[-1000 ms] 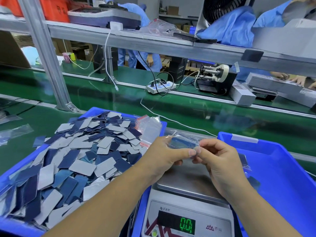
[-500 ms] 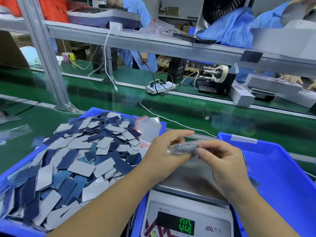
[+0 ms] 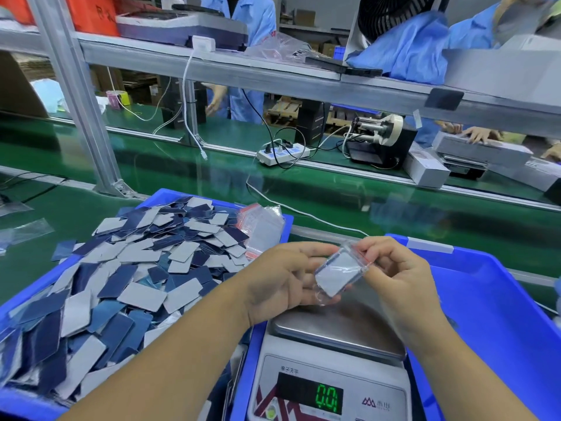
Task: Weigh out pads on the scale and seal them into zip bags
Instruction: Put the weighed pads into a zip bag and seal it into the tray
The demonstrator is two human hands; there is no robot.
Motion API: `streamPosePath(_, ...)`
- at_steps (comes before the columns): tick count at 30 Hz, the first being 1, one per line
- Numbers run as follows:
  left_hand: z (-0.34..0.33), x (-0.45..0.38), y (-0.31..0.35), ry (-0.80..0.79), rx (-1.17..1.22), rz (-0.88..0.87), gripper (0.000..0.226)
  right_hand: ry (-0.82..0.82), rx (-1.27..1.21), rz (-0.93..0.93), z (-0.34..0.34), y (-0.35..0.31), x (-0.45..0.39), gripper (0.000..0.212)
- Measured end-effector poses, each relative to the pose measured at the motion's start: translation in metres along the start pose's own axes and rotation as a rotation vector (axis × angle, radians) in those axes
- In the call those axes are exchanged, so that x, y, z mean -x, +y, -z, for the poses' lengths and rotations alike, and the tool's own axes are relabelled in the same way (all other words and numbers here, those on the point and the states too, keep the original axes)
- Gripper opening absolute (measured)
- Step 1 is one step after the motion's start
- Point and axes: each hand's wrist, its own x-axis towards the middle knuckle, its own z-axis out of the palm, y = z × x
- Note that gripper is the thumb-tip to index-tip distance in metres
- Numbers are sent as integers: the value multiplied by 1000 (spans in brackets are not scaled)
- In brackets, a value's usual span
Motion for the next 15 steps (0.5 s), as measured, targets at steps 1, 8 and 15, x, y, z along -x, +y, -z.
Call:
streamPosePath(1,-2,-1,-1,24,-14,10,46,-18,16,-8,0,0,0,41)
streamPosePath(8,-8,-14,-20,354,-399,-259,12,-87,20,-26,-1,0,2,26)
streamPosePath(15,-4,-15,-21,352,-482,-302,16,3,253,78,-6,-1,4,31)
